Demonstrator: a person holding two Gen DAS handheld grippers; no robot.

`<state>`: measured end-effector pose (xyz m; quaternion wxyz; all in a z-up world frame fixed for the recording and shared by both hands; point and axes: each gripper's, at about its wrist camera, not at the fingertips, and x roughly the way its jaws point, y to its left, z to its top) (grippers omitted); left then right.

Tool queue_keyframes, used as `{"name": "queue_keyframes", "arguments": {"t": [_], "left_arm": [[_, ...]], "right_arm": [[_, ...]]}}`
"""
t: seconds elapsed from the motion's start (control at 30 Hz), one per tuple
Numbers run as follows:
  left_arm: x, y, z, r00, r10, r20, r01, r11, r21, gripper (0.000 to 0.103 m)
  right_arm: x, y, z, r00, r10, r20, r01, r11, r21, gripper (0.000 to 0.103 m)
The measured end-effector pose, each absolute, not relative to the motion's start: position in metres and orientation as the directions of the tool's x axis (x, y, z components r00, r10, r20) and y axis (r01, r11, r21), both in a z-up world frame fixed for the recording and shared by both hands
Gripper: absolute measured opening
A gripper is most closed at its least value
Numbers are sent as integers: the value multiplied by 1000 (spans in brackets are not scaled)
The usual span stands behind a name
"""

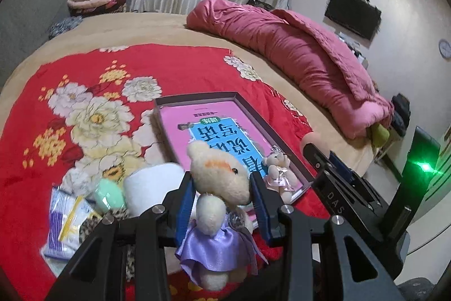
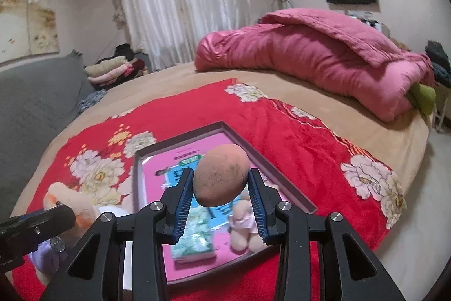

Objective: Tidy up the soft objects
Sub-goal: 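Lift the pink sponge toward the tray with the right tool while the left holds the bear, then lower the pink sponge onto the tray and open the right tool while the left holds the bear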

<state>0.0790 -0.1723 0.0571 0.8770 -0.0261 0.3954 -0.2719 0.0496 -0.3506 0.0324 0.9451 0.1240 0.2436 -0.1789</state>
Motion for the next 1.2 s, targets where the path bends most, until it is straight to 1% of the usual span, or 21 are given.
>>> {"name": "queue_keyframes", "arguments": {"t": [0.1, 0.3, 0.67, 0.83, 0.97, 1.2], "left_arm": [[87, -191, 55, 532, -487, -692, 473, 849, -233, 40], [105, -216, 40, 501, -459, -734, 479, 853, -206, 40], [116, -233, 7, 445, -408, -797, 468, 865, -182, 40], [119, -237, 0, 429, -404, -808, 469, 864, -182, 40], [126, -238, -4, 420, -426, -801, 449, 865, -225, 40], [132, -243, -15, 416, -401, -816, 439, 875, -205, 40]], "right_arm": [[49, -363, 29, 803, -298, -516, 433, 887, 162, 40], [47, -372, 28, 805, -298, -512, 438, 882, 175, 40], [54, -376, 22, 801, -275, -532, 428, 884, 188, 40], [57, -377, 21, 802, -267, -535, 425, 884, 195, 40], [56, -380, 21, 804, -270, -530, 431, 878, 206, 40], [58, -380, 20, 802, -263, -537, 425, 883, 201, 40]]}}
